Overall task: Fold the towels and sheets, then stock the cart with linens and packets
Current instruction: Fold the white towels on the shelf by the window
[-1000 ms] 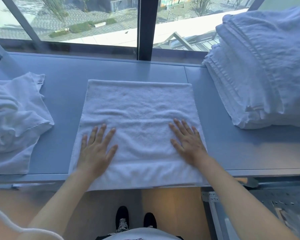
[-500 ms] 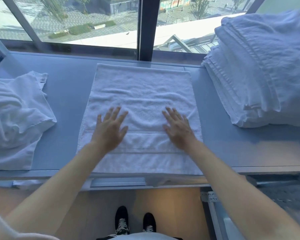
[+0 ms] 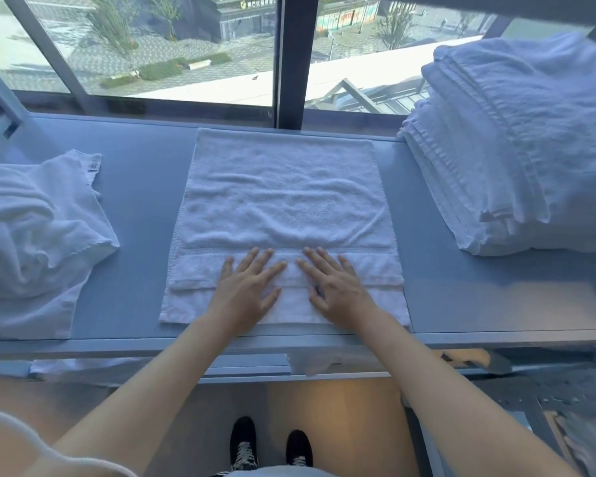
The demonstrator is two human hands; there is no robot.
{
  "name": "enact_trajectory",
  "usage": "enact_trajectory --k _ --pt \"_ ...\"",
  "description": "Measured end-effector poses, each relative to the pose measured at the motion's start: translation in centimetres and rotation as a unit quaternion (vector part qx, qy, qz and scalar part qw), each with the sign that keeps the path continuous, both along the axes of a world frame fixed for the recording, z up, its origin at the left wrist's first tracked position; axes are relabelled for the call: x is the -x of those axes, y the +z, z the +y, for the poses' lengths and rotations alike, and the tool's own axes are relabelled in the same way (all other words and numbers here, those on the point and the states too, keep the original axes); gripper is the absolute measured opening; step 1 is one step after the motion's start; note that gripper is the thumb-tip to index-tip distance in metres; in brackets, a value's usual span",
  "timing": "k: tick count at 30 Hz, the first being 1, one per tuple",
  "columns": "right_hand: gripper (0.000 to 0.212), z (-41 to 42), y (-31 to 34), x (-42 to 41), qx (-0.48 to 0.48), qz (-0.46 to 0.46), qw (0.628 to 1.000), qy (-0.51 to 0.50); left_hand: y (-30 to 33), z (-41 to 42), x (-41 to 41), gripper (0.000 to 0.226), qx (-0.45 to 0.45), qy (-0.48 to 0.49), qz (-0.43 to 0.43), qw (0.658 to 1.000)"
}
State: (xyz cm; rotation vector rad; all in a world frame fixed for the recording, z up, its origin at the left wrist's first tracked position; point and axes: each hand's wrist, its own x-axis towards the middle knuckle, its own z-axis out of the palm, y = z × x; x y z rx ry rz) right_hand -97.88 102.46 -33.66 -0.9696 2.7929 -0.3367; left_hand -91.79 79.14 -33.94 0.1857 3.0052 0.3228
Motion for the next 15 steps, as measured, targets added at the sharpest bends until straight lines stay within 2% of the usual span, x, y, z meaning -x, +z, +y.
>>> enact_trajectory --k 3,6,10,12,15 --pt "0.070 0.0 0.9 0.5 0.003 -0.010 1.000 0.002 0.9 -0.2 0.6 0.055 0.013 0.003 0.020 1.000" --pt "0.081 1.7 1.8 1.1 0.005 -0.049 0.999 0.014 1.4 -1.6 0.1 0.054 0.044 -0.017 -0.002 0.999" --pt "0.091 3.5 2.3 1.5 -0.007 -0.045 0.999 0.017 2.2 -2.8 -0.7 0.050 0.071 -0.024 -0.010 0.997" --pt "0.091 3.2 2.2 1.6 0.000 -0.026 1.000 0.007 2.5 -2.1 -0.5 0.052 0.087 -0.010 0.001 0.996" --pt "0.079 2.5 2.0 1.7 0.016 0.010 1.000 -0.002 2.4 -1.4 -0.4 0.046 0.085 0.012 0.033 0.996"
